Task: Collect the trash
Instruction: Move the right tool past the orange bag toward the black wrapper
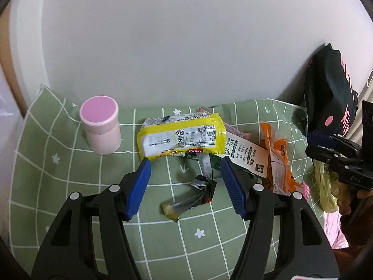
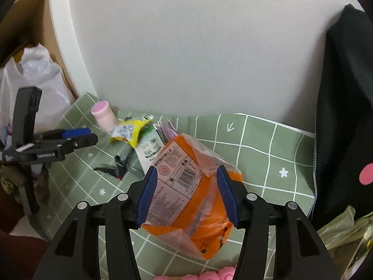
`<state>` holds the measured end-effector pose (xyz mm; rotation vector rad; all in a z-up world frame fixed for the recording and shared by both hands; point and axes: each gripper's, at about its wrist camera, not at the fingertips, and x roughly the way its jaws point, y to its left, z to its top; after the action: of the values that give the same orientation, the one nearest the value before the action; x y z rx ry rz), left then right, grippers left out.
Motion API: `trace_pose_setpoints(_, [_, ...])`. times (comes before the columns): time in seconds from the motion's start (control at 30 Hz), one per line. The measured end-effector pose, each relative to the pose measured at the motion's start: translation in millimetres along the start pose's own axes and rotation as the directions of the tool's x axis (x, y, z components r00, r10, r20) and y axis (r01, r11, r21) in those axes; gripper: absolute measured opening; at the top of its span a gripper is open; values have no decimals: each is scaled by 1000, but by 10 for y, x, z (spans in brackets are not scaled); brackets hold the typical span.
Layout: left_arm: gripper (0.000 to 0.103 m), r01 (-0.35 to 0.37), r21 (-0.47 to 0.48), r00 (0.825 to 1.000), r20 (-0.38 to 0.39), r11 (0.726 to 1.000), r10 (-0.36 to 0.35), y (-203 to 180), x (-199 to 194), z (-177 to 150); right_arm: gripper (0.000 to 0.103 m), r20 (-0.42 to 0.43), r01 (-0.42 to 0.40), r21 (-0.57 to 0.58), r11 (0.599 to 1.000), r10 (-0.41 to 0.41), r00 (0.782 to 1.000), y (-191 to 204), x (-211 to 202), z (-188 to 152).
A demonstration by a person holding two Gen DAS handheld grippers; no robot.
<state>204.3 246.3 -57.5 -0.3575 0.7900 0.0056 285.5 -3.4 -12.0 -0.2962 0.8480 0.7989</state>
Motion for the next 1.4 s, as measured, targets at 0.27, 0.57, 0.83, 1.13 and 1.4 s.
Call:
trace_pose_setpoints(0.27, [59, 42, 176, 999, 18, 984, -46, -242, 336, 480, 50, -52, 51, -26, 998, -52, 997, -114, 83, -35])
trace_pose_setpoints(0.57, [59, 81, 186, 990, -125, 979, -58, -263, 802, 375, 50, -28, 82, -15, 996, -83, 996, -171, -88, -108])
trace_pose_setpoints(0.83, [59, 81, 22, 987, -138, 996, -77, -24, 331, -133, 50, -7, 80, 18, 997, -80, 997, -14, -116, -165])
trace_pose_setpoints(1.13, [59, -53, -164, 998, -39, 985, 47, 428, -330, -423, 50, -79, -65, -104, 993, 57, 995, 644, 97, -217])
trace_pose_setpoints(1.4, [59, -159, -205, 987, 0, 966, 163, 648, -715, -520, 50, -205, -327, -261, 908, 279, 938, 1504, 541, -450])
